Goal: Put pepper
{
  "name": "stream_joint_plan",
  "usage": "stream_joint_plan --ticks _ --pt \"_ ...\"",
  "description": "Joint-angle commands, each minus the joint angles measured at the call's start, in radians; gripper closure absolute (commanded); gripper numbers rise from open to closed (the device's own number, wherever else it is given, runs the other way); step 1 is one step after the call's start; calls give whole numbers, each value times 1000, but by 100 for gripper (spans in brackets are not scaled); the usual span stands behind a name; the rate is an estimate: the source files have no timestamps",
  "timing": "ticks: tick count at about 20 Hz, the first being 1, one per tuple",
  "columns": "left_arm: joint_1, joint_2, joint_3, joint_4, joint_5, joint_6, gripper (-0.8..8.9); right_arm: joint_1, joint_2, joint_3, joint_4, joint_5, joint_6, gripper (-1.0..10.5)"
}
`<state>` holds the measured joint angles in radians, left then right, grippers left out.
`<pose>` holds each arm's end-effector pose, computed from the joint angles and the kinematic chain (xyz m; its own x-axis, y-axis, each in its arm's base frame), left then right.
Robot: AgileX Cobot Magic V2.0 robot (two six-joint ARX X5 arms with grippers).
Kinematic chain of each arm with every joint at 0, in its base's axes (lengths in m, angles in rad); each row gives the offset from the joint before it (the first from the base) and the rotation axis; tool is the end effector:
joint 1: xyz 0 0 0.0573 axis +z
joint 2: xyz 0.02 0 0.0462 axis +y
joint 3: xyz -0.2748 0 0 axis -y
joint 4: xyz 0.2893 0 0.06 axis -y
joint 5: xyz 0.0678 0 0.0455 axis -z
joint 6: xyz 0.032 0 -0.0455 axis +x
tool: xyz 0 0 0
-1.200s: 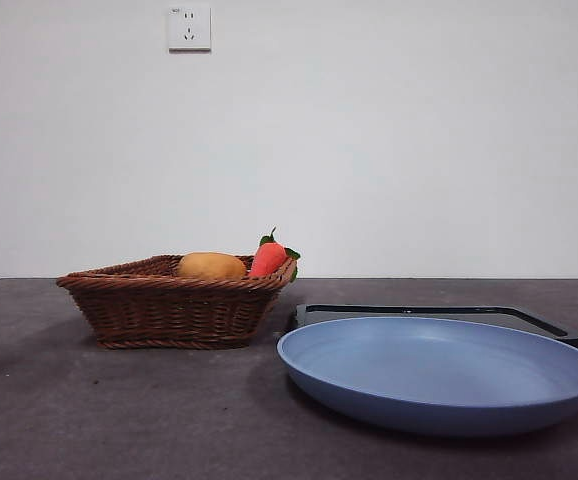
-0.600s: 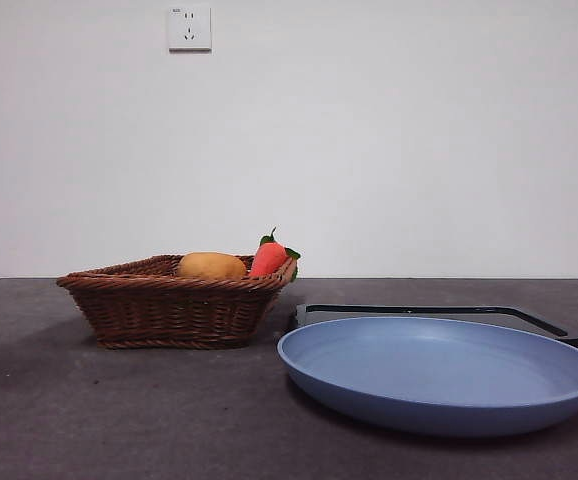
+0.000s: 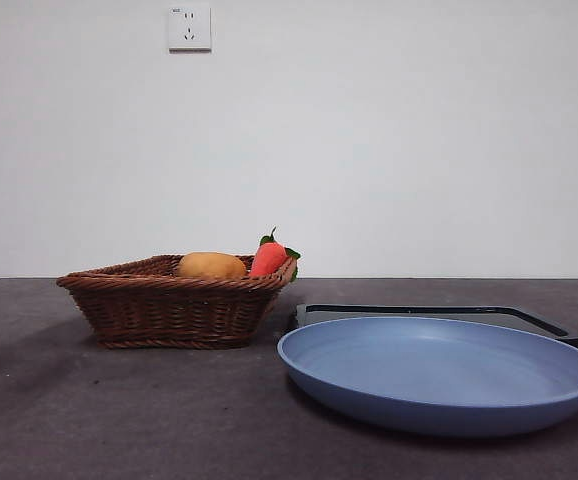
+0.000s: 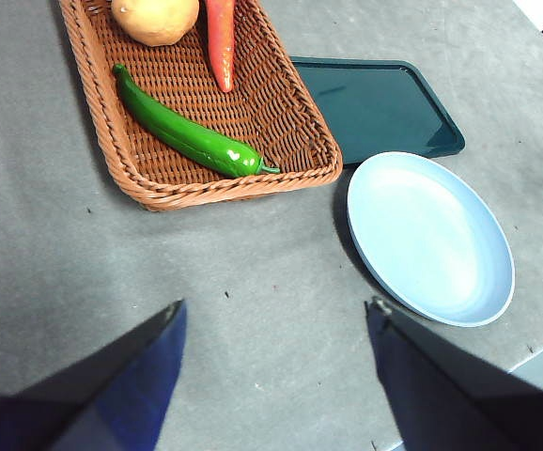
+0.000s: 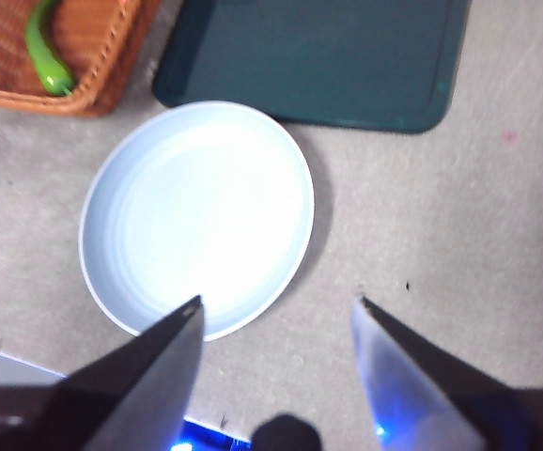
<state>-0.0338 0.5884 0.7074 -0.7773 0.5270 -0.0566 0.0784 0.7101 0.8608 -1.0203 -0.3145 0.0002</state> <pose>0.1464 -0.0211 0.2915 0.6663 -0.5258 -0.5288 0.3916 0.8502 -0.3519 0.1508 0.0218 0.3103 0.5874 0.3564 -0.7266 -0.2733 0.9324 0.2365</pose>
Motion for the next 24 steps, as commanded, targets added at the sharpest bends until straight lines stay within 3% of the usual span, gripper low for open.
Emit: stream_joint_plan --ticks 1,5,15,20,24 --pt "1 1 14 5 3 -1 463 3 54 18 20 -8 -2 648" --pt "1 1 14 5 3 -3 463 18 203 18 95 -80 3 649" --pt "1 1 14 6 3 -3 463 91 655 18 324 -72 2 649" --pt "1 1 14 5 3 -3 463 127 790 18 370 34 -21 679" --pt "1 1 14 6 2 -13 463 128 848 18 401 26 -25 709"
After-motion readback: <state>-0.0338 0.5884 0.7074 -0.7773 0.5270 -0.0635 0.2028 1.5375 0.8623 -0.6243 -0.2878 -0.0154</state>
